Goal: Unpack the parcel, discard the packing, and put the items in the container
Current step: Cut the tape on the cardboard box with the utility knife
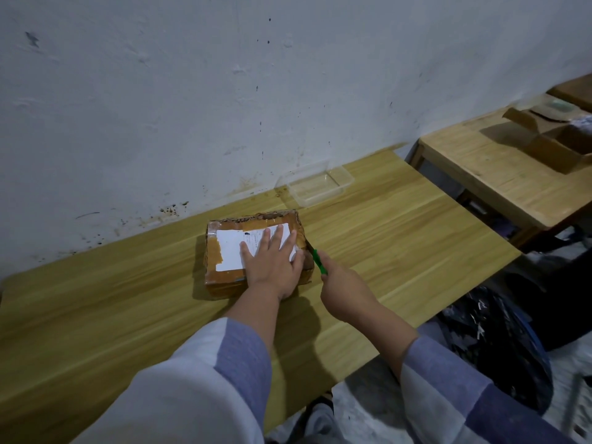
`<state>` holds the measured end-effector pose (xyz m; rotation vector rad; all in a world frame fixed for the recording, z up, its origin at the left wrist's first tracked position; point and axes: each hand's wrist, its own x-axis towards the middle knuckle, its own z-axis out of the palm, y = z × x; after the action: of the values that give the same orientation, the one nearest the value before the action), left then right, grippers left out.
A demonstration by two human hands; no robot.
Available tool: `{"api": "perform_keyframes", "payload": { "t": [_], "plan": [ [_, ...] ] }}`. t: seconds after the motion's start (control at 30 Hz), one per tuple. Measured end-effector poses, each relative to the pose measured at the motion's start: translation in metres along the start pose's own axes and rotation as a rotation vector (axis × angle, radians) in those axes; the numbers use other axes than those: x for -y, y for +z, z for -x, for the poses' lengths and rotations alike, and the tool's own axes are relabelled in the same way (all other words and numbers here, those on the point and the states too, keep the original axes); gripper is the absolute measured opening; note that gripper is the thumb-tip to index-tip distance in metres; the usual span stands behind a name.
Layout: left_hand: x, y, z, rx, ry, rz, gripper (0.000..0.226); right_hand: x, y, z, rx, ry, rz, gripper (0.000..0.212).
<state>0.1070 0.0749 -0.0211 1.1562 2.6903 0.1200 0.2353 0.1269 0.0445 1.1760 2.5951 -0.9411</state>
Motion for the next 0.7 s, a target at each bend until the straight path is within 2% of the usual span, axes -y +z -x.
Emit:
{"api": "perform_keyframes", "payload": {
  "t": [0.2, 0.47, 0.57, 0.7],
  "plan": [
    [0.001, -0.001, 0.0, 0.0, 0.001, -0.007, 0.056, -0.007, -0.007, 0.012, -0.027, -0.028, -0.094, 0.058],
    [0.003, -0.001, 0.003, 0.016, 0.006, 0.019, 0.057, -0.032, -0.01, 0.003, -0.088, 0.285, -0.751, 0.046],
    [0.01, 0.002, 0.01, -0.004, 0.015, 0.023, 0.058, -0.031, -0.014, 0.0, -0.119, 0.308, -0.843, 0.042],
    [0.023, 0.003, 0.023, -0.01, 0.023, 0.022, 0.057, -0.023, -0.012, -0.007, -0.039, 0.237, -0.931, 0.033]
  ]
}}
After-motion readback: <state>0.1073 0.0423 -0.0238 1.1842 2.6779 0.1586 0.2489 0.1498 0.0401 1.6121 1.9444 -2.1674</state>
